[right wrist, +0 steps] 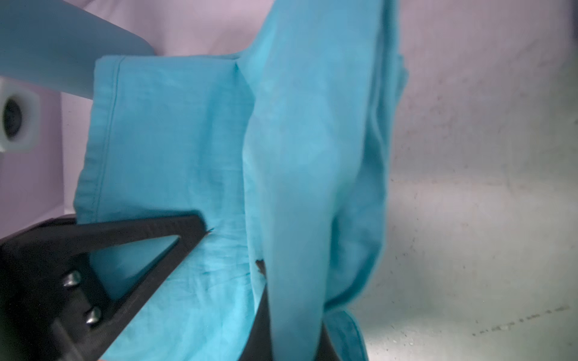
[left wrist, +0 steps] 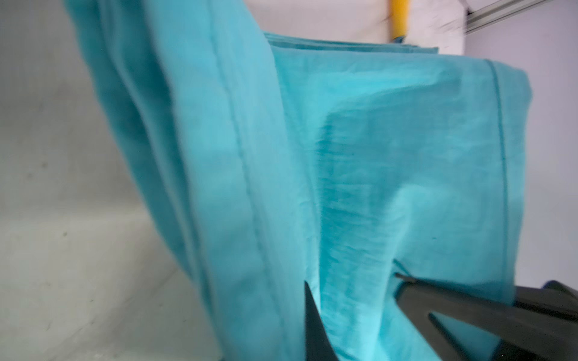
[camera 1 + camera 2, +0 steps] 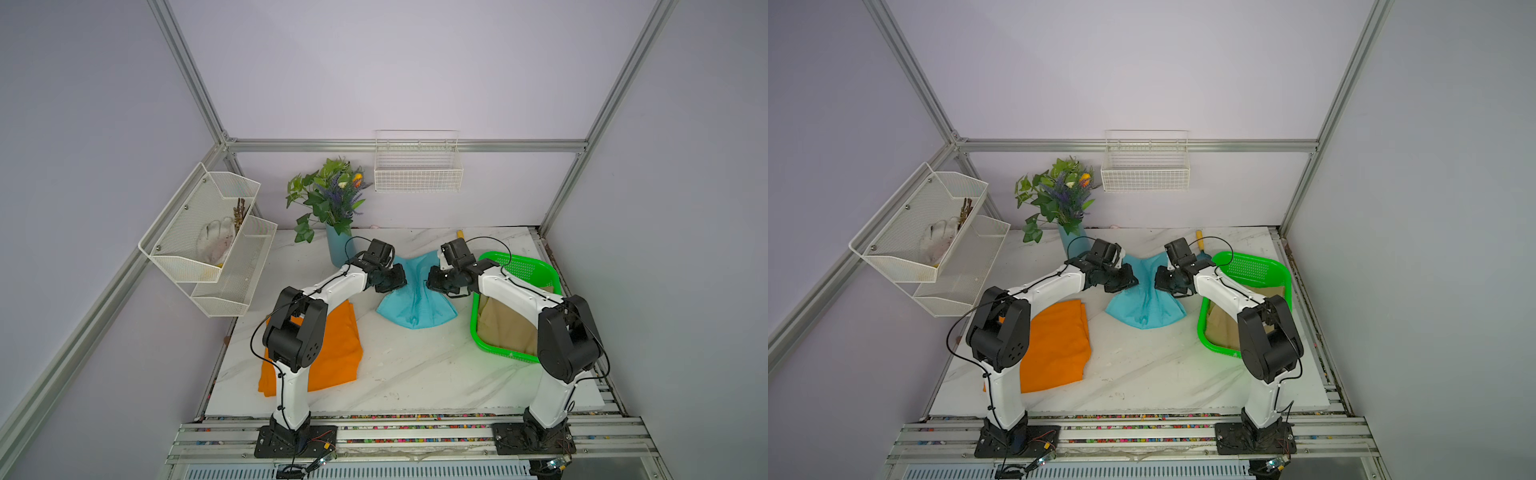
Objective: Put the folded long pants in the basket
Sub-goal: Pick up the long pant at the center of the board, then place the long pant in the basket.
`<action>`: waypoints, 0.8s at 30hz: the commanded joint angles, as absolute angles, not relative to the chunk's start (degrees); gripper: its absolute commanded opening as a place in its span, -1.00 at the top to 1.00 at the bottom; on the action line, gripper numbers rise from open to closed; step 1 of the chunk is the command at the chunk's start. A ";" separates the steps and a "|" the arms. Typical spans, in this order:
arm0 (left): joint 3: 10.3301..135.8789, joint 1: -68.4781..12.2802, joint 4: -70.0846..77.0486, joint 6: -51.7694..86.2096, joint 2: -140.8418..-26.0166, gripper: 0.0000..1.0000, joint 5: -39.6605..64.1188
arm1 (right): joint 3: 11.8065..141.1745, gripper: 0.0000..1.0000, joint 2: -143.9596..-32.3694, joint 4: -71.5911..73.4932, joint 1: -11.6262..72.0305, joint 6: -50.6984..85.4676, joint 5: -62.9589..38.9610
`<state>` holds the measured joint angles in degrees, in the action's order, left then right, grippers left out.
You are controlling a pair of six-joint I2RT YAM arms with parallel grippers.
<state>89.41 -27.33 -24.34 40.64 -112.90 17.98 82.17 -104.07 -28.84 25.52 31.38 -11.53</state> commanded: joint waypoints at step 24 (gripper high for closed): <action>126.59 -46.26 -17.22 50.46 -127.40 1.00 27.60 | 83.28 1.00 -77.66 -53.54 0.85 12.81 0.96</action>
